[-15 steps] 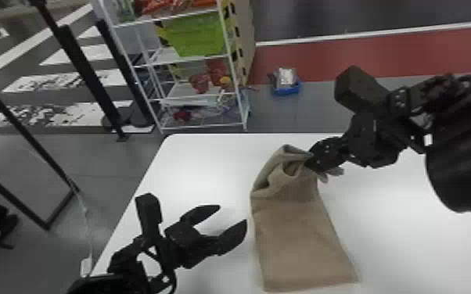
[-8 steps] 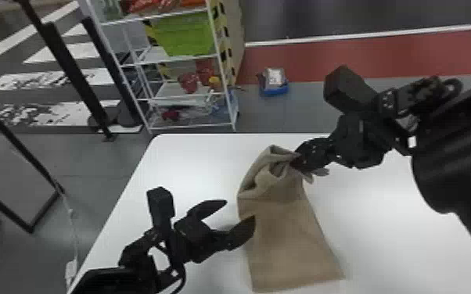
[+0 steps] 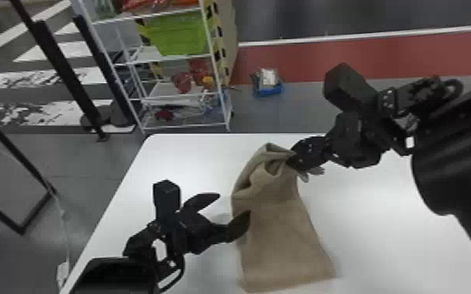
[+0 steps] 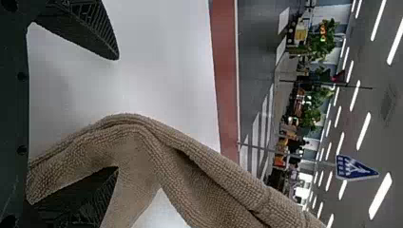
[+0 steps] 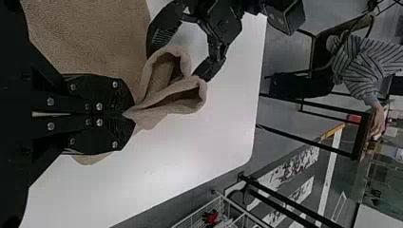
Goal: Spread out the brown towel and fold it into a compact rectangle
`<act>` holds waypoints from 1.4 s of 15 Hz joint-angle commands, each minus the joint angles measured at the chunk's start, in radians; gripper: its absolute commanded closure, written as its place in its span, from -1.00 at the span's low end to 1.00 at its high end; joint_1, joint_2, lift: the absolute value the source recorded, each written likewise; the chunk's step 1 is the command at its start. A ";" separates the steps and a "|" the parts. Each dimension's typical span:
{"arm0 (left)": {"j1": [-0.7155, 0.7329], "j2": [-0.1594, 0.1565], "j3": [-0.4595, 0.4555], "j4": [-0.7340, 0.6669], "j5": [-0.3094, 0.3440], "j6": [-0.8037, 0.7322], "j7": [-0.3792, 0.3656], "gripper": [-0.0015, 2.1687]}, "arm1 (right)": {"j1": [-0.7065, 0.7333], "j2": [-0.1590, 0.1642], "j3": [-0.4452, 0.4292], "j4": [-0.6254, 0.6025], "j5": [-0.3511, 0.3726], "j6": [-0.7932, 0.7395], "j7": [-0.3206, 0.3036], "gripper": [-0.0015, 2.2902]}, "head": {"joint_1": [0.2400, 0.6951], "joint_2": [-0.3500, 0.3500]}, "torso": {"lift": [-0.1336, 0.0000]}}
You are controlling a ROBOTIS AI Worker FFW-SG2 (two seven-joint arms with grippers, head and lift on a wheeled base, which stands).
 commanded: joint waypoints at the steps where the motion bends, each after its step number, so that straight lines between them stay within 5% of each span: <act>1: -0.009 -0.003 0.002 0.010 -0.005 -0.007 0.006 -0.95 | 0.012 -0.013 -0.004 -0.022 -0.003 0.010 0.008 0.45 | 1.00 0.65 | -0.85; 8: -0.037 -0.003 0.005 0.041 -0.007 -0.010 0.009 -0.95 | 0.078 -0.086 0.007 -0.142 -0.021 0.056 0.008 0.45 | 1.00 0.62 | -0.85; 15: -0.028 -0.003 0.007 0.052 -0.013 -0.010 -0.007 -0.95 | 0.059 -0.074 -0.016 -0.156 -0.053 0.065 0.008 0.45 | 1.00 0.59 | -0.85; 21: -0.038 -0.003 0.019 0.062 -0.013 -0.010 -0.007 -0.95 | 0.118 -0.112 0.053 -0.231 -0.035 0.114 0.008 0.45 | 1.00 0.65 | -0.85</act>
